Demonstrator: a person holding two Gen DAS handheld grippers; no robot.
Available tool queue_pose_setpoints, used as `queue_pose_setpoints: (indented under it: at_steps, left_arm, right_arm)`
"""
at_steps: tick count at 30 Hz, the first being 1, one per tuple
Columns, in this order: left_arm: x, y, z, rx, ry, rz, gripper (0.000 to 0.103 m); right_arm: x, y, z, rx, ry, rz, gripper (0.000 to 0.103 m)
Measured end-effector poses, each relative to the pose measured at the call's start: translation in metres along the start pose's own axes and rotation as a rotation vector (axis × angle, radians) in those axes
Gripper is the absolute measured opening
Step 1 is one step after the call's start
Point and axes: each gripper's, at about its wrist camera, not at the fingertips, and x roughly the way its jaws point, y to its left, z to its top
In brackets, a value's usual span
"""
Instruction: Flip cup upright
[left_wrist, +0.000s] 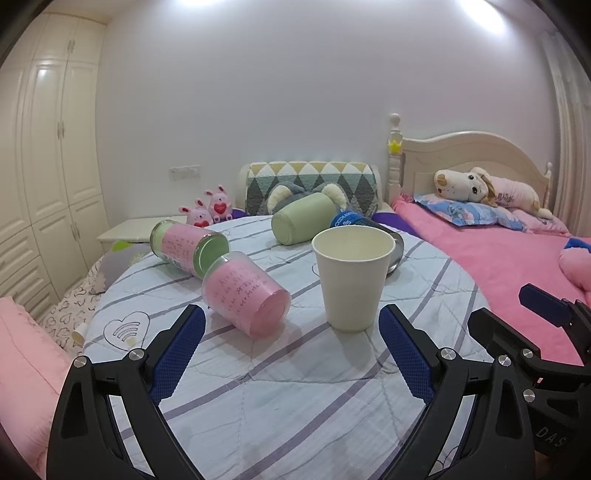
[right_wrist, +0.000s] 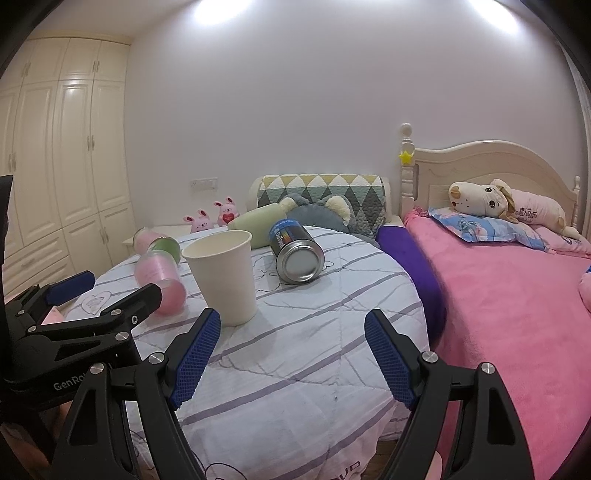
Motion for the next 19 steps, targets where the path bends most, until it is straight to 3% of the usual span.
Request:
queue_pose_setpoints:
  at_steps: [19]
  left_arm:
    - [0.0013,-0.0001,0.0008,0.005,0.016,0.009,0.097]
  right_arm:
    - [0.0032,0.0005,-0.0034,0.003,0.041,0.013,0.082]
